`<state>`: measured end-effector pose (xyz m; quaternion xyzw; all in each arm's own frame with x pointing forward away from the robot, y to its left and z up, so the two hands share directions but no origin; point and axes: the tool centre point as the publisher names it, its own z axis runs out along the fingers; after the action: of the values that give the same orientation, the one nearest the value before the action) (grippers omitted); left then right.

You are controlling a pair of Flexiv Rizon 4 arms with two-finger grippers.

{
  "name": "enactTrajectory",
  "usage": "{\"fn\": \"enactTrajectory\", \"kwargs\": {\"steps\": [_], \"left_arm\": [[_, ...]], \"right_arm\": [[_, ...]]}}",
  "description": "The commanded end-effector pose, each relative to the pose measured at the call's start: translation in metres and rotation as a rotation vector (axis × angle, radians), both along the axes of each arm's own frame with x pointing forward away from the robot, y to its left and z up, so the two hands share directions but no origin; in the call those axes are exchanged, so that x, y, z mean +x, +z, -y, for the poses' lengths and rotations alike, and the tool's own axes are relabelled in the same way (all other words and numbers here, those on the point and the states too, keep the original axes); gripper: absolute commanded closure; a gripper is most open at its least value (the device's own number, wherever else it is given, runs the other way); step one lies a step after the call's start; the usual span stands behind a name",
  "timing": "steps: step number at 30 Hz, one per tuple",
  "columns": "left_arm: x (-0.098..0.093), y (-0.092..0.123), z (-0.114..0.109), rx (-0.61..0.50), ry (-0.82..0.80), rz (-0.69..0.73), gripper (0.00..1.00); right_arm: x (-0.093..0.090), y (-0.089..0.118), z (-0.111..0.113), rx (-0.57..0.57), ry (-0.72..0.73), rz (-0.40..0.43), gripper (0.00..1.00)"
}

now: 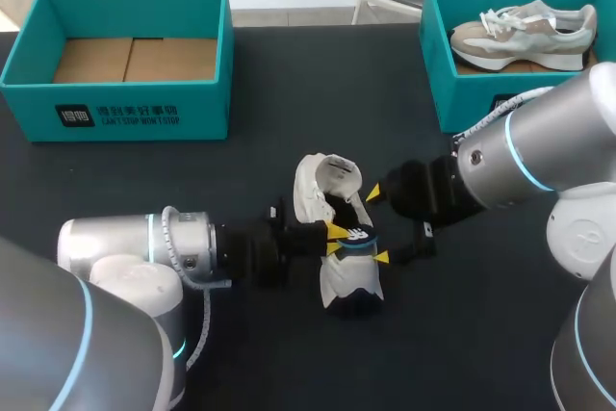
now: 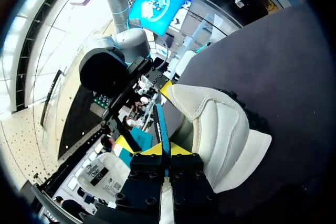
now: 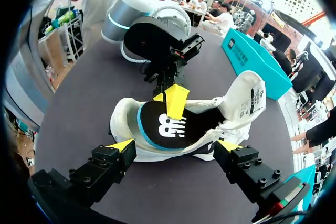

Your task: Take the shoe out of the shoebox, open the shoe tongue, remove and reinsert the insole, then place the shoe into the shoebox

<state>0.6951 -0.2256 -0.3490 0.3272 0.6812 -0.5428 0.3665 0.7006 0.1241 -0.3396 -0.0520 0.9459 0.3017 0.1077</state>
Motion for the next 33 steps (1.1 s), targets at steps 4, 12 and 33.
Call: {"fn": "enactTrajectory", "kwargs": {"steps": [4,12,33], "left_arm": [[-0.010,0.017,-0.008,-0.024,-0.003,0.009,0.60],[-0.024,0.025,0.000,-0.062,-0.047,0.002,0.76],[-0.028,0.026,-0.012,-0.046,-0.051,-0.031,0.53]], "right_arm": [[-0.001,0.000,0.000,0.001,-0.001,0.001,0.00],[-0.001,0.000,0.000,0.001,-0.001,0.001,0.00],[-0.001,0.000,0.000,0.001,-0.001,0.001,0.00]]}}
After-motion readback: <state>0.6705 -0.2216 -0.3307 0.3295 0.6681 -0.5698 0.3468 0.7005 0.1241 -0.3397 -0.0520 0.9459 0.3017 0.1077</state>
